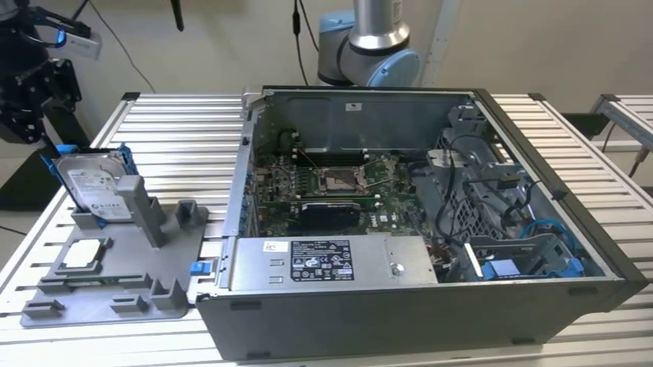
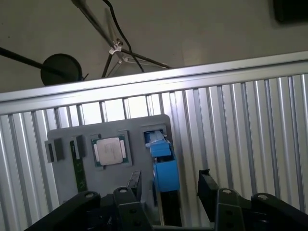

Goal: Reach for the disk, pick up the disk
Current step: 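Pick up the disk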

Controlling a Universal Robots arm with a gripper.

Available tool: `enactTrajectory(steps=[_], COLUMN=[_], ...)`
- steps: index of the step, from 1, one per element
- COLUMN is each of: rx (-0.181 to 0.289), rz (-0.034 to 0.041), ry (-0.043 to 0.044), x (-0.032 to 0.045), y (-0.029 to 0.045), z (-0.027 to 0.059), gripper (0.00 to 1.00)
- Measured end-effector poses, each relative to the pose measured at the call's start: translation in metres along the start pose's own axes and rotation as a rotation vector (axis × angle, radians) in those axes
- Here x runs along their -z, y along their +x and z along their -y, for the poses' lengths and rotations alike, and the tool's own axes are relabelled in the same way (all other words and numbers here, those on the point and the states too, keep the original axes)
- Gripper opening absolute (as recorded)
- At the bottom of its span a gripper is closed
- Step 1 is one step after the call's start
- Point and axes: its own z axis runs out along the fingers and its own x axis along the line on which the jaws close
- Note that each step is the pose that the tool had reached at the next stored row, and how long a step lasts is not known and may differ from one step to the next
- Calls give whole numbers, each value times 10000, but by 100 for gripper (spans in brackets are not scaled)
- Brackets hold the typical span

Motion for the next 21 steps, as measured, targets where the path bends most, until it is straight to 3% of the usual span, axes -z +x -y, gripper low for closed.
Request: enactTrajectory(steps=[21], rx=[91], rz=[-10], ry=[1], x=[-286], y=[30], z=[8], gripper=[100])
